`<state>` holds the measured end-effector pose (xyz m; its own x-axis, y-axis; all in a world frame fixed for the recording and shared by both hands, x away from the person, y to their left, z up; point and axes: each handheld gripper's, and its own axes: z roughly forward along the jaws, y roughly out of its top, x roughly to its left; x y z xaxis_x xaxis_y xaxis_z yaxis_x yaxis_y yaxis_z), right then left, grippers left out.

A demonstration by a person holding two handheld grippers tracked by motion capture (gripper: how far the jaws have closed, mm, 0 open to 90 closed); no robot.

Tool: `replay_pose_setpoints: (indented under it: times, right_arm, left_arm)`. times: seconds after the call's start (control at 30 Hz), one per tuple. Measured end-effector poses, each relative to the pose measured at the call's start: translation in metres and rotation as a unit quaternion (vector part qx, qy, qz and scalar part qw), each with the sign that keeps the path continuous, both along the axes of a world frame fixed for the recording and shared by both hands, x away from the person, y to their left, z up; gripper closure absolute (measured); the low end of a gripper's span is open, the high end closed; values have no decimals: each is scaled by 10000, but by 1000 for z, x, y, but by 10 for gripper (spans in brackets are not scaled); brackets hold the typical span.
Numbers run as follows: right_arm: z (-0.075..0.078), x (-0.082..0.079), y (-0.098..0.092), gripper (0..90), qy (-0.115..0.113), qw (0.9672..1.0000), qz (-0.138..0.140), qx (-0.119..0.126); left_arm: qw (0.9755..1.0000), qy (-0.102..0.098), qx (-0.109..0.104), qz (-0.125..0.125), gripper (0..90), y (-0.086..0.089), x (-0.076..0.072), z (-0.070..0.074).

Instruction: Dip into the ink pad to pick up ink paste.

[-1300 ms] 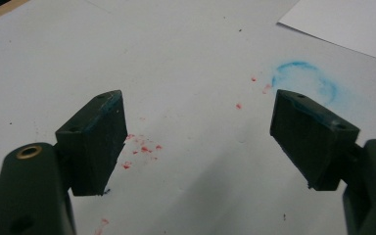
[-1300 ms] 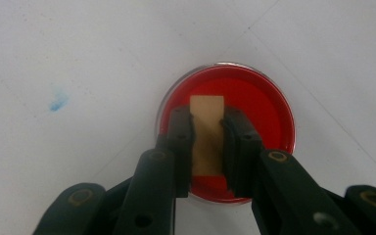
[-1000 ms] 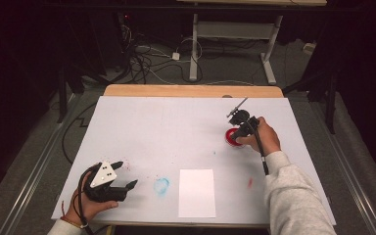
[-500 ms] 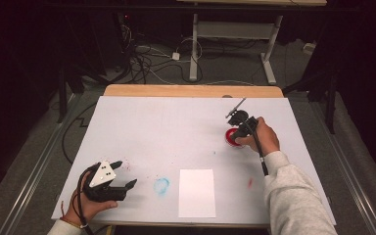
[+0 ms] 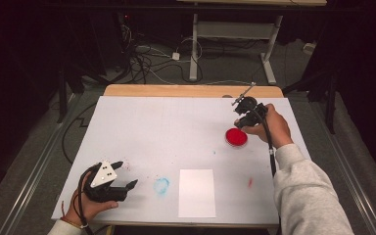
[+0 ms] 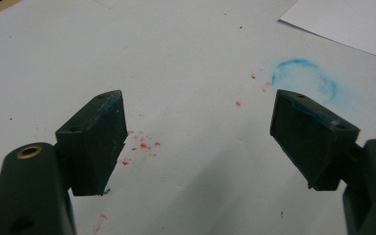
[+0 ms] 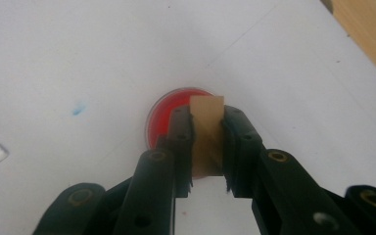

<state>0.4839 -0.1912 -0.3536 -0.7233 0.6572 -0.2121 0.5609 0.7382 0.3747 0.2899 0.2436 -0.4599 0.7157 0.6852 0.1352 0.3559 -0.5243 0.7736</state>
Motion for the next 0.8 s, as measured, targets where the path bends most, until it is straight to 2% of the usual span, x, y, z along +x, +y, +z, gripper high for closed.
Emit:
replay_pose_setpoints:
  times: [0.03,0.1,0.13,0.17,0.23,0.37,0.5,0.57,0.63,0.77,0.8]
  right_arm:
    - [5,-1,0,761,-19,10000,-57,10]
    - [13,-2,-2,761,-109,9999,51,28]
    - [16,-3,-3,761,-122,9999,-12,51]
    - [18,-3,-3,761,-134,9999,-79,52]
    - [17,-2,-4,761,-137,9999,6,48]
    - [5,0,-4,761,-17,10000,-55,76]
    - [-14,4,0,761,70,9999,-43,-70]
    - [-23,5,2,761,199,9996,-165,-61]
    - [-32,8,3,760,249,9996,-70,-121]
    - [-48,8,4,761,413,9988,-238,-96]
    - [-51,9,4,761,397,9988,-266,-118]
  left_arm:
    - [10000,1,0,-4,210,0,0,0]
    - [10000,2,25,-12,209,0,0,0]
    - [10000,0,21,-8,210,0,0,0]
    - [10000,-11,18,-11,210,0,0,0]
    - [10000,-5,26,-3,210,0,0,0]
    - [10000,0,38,-7,210,0,0,0]
    - [10000,6,48,-6,210,0,0,-1]
    - [10000,18,63,4,210,0,1,-1]
    - [10000,25,80,10,210,0,1,-1]
    - [10000,18,78,14,210,0,1,-1]
    - [10000,17,67,12,210,0,0,-1]
